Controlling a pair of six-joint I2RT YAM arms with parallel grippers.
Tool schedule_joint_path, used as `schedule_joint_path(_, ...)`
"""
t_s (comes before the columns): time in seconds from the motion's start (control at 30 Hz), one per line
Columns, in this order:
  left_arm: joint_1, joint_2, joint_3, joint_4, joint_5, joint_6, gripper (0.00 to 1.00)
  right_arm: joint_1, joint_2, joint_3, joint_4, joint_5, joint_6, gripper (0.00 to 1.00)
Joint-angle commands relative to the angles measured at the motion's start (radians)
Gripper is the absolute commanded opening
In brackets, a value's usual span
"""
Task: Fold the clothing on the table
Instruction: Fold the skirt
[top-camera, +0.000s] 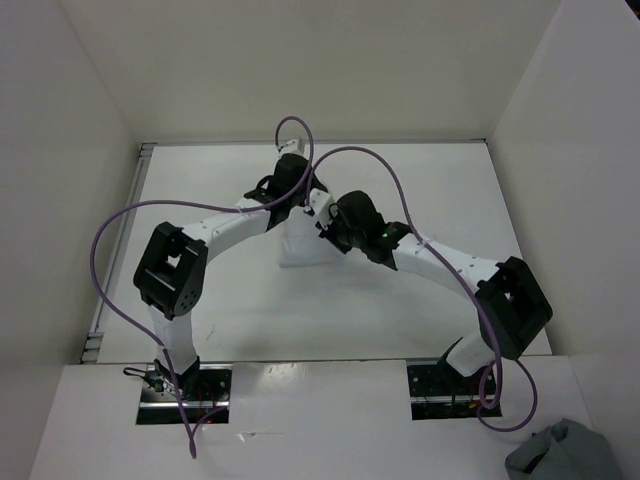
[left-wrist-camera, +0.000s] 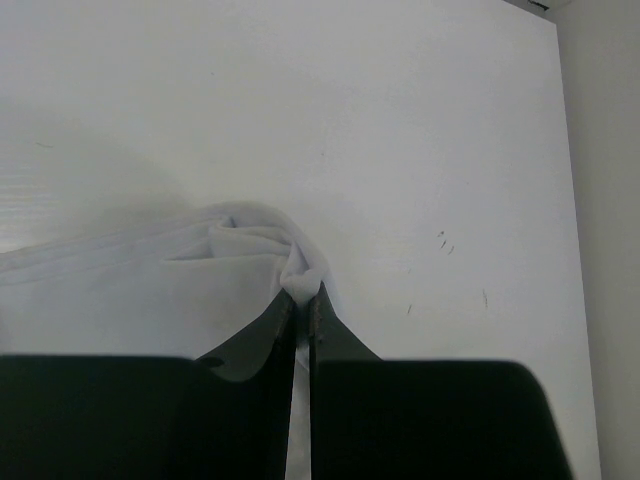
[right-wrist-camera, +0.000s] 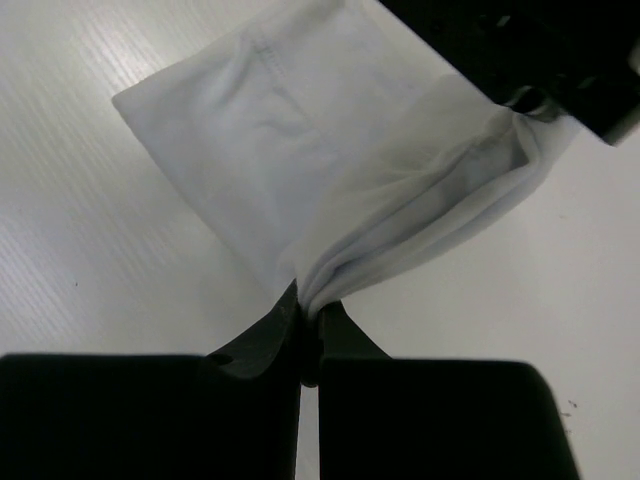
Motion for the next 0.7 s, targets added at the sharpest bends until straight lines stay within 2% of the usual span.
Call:
schedule_joint_path(0.0, 0.014, -0.046, 0.026, 0.024, 0.0, 0.033, 0.06, 0.044, -0.042, 0.078, 0.0, 0.071, 0.033, 0.0)
schedule_joint_path(0.2, 0.023, -0.075, 0.015, 0.034, 0.0, 0.033, 0.06, 0.068, -0.075, 0.067, 0.013, 0.135, 0.033, 0.0)
schedule_joint_path(0.43, 0.023, -0.055, 0.053, 0.024, 0.046, 0.004, 0.06, 0.068, -0.178, -0.031, 0.0, 0.264, 0.021, 0.0)
schedule_joint_path(0.67, 0.005, -0.028, 0.092, 0.081, 0.091, -0.016, 0.06, -0.007, -0.265, -0.034, -0.067, 0.275, 0.041, 0.0)
